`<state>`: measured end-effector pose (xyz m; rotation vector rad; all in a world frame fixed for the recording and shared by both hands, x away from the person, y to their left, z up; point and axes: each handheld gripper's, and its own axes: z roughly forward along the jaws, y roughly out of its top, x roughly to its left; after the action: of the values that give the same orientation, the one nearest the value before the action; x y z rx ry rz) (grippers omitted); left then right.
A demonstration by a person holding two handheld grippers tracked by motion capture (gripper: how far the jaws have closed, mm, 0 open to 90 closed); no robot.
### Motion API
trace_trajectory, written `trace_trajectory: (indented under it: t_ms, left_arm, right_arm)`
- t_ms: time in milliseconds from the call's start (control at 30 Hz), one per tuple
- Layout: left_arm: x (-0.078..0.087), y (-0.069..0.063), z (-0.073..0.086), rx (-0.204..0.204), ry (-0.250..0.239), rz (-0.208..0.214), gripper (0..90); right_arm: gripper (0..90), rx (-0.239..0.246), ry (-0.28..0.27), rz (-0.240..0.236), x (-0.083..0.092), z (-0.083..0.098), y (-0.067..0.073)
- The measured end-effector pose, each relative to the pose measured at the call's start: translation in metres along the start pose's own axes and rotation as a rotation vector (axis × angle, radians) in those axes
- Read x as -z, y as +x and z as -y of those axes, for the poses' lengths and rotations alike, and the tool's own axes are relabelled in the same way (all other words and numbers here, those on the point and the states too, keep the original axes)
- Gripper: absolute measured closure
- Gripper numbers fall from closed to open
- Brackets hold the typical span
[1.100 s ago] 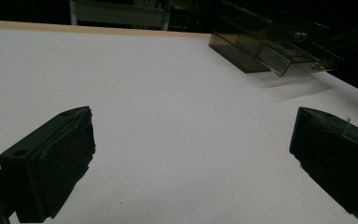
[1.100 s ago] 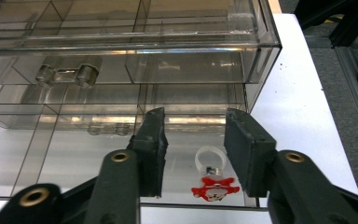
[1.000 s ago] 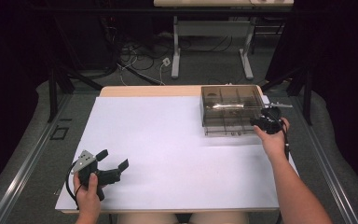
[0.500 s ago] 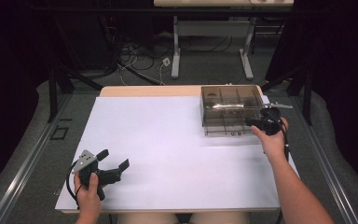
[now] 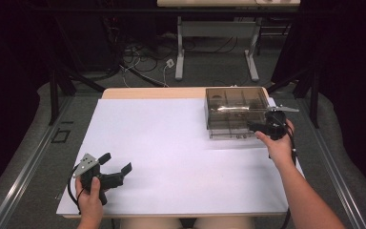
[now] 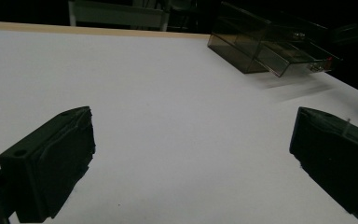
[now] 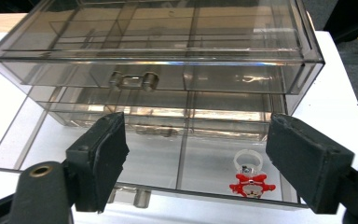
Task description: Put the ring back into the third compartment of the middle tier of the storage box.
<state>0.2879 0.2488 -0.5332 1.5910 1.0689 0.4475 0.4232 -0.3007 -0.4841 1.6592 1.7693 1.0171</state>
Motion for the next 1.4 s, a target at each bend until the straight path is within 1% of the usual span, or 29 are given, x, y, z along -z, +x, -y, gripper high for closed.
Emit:
trace_trajectory:
  t_ms: [33,200,233,400,433,467,567,633,700,800,833,867,900,1000,1033,1067,1100,1133,1200,1233,1300,1400]
  left_arm:
    - [0.000,0.000,0.000,0.000,0.000,0.000,0.4]
    - [0.000,0.000,0.000,0.001,0.001,0.001,0.3]
    - [0.000,0.000,0.000,0.001,0.001,0.001,0.3]
    - [0.000,0.000,0.000,-0.001,0.000,0.001,0.3]
    - [0.000,0.000,0.000,-0.001,0.001,0.001,0.3]
    - [0.000,0.000,0.000,-0.001,0.001,0.001,0.3]
    - [0.000,0.000,0.000,0.000,0.001,0.001,0.4]
    - [0.000,0.000,0.000,0.001,0.002,0.000,0.4]
    - [0.000,0.000,0.000,0.002,0.002,0.001,0.3]
    - [0.000,0.000,0.000,0.001,0.003,0.000,0.3]
    - [0.000,0.000,0.000,0.001,0.002,0.000,0.4]
    - [0.000,0.000,0.000,0.001,0.002,0.000,0.4]
    - [0.000,0.000,0.000,0.001,0.002,0.000,0.4]
    - [0.000,0.000,0.000,-0.002,0.001,0.000,0.4]
    - [0.000,0.000,0.000,-0.001,0.000,0.000,0.4]
    - [0.000,0.000,0.000,-0.001,0.000,0.000,0.4]
    - [0.000,0.000,0.000,-0.001,0.001,0.000,0.4]
    - [0.000,0.000,0.000,0.000,0.000,-0.001,0.3]
    - [0.000,0.000,0.000,0.000,0.000,0.000,0.3]
    - [0.000,0.000,0.000,-0.001,0.000,0.000,0.4]
    - [0.000,-0.001,0.000,-0.001,0.001,0.000,0.4]
    - [0.000,-0.001,0.000,0.000,0.002,0.000,0.3]
  right_arm:
    - [19.3,0.012,-0.008,-0.007,0.002,0.000,0.001]
    - [17.1,0.021,-0.014,-0.018,0.006,0.001,0.005]
    - [16.3,0.040,-0.012,-0.022,0.009,0.002,0.007]
    - [15.6,0.048,-0.013,-0.033,0.014,0.003,0.012]
    - [15.5,0.055,-0.014,-0.036,0.015,0.003,0.013]
    - [15.5,0.078,-0.022,-0.039,0.019,0.004,0.014]
    - [15.3,0.083,-0.027,-0.039,0.021,0.005,0.017]
    - [15.2,0.102,-0.028,-0.040,0.025,0.006,0.020]
    - [15.1,0.110,-0.032,-0.041,0.026,0.006,0.021]
    - [14.9,0.118,-0.034,-0.054,0.031,0.008,0.024]
    - [14.9,0.130,-0.042,-0.060,0.035,0.009,0.026]
    - [14.9,0.130,-0.042,-0.060,0.035,0.009,0.026]
    - [14.9,0.119,-0.040,-0.056,0.038,0.010,0.028]
    - [14.9,0.127,-0.042,-0.059,0.041,0.011,0.030]
    - [14.8,0.127,-0.053,-0.062,0.044,0.014,0.032]
    - [14.8,0.127,-0.053,-0.062,0.044,0.014,0.032]
    - [14.7,0.136,-0.048,-0.068,0.045,0.015,0.032]
    - [14.5,0.140,-0.060,-0.075,0.048,0.018,0.034]
    - [14.3,0.145,-0.064,-0.077,0.050,0.020,0.035]
    - [13.8,0.142,-0.069,-0.086,0.053,0.023,0.037]
    - [13.8,0.150,-0.079,-0.092,0.056,0.026,0.038]
    - [13.6,0.147,-0.084,-0.104,0.058,0.028,0.040]
